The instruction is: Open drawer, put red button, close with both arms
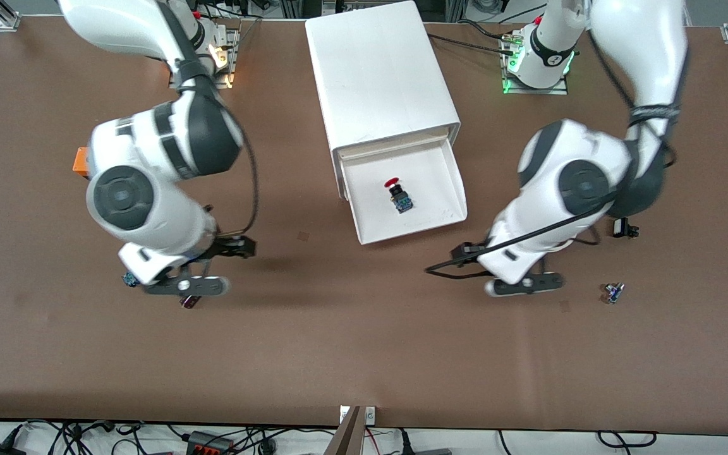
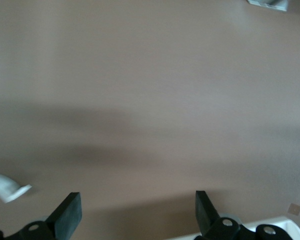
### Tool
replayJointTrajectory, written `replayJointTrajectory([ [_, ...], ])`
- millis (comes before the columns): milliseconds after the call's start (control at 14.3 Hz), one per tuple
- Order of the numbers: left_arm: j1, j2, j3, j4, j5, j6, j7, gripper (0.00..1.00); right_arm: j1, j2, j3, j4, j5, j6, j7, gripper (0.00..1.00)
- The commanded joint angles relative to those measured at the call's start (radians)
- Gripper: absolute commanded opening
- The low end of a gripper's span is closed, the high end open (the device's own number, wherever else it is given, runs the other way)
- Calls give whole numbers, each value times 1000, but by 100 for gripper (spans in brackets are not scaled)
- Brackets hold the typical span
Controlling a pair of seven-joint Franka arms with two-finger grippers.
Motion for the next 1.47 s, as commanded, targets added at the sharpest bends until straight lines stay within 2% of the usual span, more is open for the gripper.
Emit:
replayJointTrajectory([
  [0,-40,22,8,-75,29,114,-26,100,-82,-54,14,-46,-6,-31,-88,100],
  [280,-117,5,5,-203,29,151,-114,100,-176,-106,14,-46,-6,-57,-170,100],
  [489,-148,-53,-10,-286,16,144,-169,100,-228,-139,14,-47,-3,-105,-192,100],
  [559,-137,-70,-44,-310,16,140,-198,100,-242,-167,14,-73,-3,-103,-211,100],
  [699,-132,-102,-83,-372,6,137,-256,100,-269,-262,21,-206,-2,-57,-221,100],
  [839,-132,-104,-122,-387,-3,108,-275,100,-320,-357,50,-321,-3,-10,-256,100],
  [1048,-142,-104,-150,-389,-3,39,-275,100,-468,-457,196,-414,-67,30,-310,100],
  [1398,-135,-104,-204,-381,-14,-64,-264,100,-481,-482,192,-412,-78,13,-377,100],
])
